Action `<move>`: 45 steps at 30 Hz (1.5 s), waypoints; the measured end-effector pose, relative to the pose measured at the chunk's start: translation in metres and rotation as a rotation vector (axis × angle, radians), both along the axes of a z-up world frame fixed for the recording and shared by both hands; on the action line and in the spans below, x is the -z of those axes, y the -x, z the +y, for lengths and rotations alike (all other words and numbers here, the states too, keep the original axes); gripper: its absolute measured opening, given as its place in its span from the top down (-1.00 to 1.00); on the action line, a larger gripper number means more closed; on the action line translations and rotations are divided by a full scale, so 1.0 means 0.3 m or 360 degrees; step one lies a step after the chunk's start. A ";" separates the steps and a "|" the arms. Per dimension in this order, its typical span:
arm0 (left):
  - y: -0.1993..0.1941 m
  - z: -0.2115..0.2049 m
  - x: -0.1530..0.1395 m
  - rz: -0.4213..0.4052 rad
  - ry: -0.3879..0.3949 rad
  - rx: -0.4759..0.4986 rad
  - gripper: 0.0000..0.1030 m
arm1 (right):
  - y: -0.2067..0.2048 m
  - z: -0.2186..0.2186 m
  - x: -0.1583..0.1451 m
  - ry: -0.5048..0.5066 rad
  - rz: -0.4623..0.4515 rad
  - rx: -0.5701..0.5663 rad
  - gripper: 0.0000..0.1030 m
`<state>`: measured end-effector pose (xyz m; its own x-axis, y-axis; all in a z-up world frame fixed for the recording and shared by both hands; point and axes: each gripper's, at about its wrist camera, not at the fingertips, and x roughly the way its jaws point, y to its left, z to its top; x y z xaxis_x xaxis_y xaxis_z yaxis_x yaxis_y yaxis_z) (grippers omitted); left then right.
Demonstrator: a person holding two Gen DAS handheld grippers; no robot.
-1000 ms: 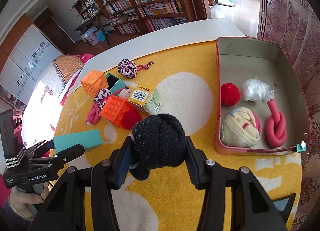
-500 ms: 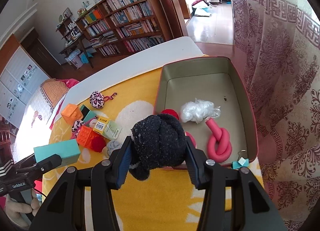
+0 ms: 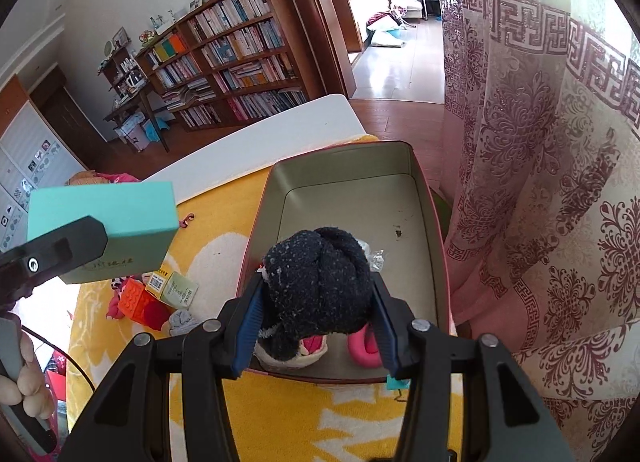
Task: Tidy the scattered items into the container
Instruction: 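Carry the teal box and black sock into the red tin, then release both items in the tin and withdraw both grippers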
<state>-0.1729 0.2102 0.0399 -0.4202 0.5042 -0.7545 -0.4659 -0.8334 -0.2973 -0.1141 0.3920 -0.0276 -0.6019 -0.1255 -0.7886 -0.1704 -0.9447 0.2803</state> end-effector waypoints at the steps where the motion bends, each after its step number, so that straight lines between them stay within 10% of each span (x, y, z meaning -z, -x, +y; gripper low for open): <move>1: 0.021 0.029 -0.006 0.0004 -0.0002 0.0013 -0.72 | 0.000 0.007 0.004 0.0008 -0.0003 0.0003 -0.04; 10: 0.174 0.190 -0.053 0.0006 -0.0029 0.0049 -0.72 | 0.007 0.064 0.046 0.0034 -0.0051 0.0083 -0.12; 15: 0.200 0.126 -0.012 -0.0139 -0.0084 -0.0075 -0.72 | 0.004 0.090 0.051 0.0097 -0.0043 0.0125 -0.53; 45: -0.133 -0.693 0.269 -0.0456 0.0022 -0.0830 -0.93 | 0.034 -0.265 0.055 0.0122 -0.0088 -0.0125 -0.53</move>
<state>-0.1329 0.0022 -0.0410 -0.3882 0.2751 -0.8795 0.1034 -0.9354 -0.3382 -0.1243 0.3124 -0.0441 -0.5436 -0.2319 -0.8067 -0.1140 -0.9318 0.3447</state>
